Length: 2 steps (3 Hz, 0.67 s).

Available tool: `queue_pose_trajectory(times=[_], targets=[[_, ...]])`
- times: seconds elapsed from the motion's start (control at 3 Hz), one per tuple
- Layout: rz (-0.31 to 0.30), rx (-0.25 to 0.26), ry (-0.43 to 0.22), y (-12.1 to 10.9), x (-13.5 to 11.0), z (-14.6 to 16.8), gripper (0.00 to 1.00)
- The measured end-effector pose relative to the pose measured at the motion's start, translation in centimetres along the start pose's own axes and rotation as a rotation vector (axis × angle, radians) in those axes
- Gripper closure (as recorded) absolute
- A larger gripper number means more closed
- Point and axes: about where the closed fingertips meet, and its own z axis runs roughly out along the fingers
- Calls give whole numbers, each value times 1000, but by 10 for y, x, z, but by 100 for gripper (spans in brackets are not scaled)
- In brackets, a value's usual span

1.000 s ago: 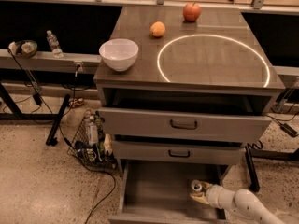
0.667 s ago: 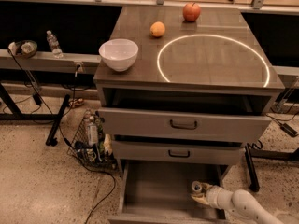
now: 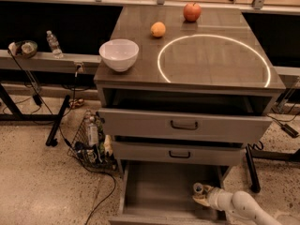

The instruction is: Place redbull can into bottom drawer

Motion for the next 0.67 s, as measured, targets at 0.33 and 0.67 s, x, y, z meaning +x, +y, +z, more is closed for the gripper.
queue_pose_trajectory(times=[0.33,0.67], targets=[[22,-15,-4,3,1,7,28],[45,-17,-2,9,4,5,0]])
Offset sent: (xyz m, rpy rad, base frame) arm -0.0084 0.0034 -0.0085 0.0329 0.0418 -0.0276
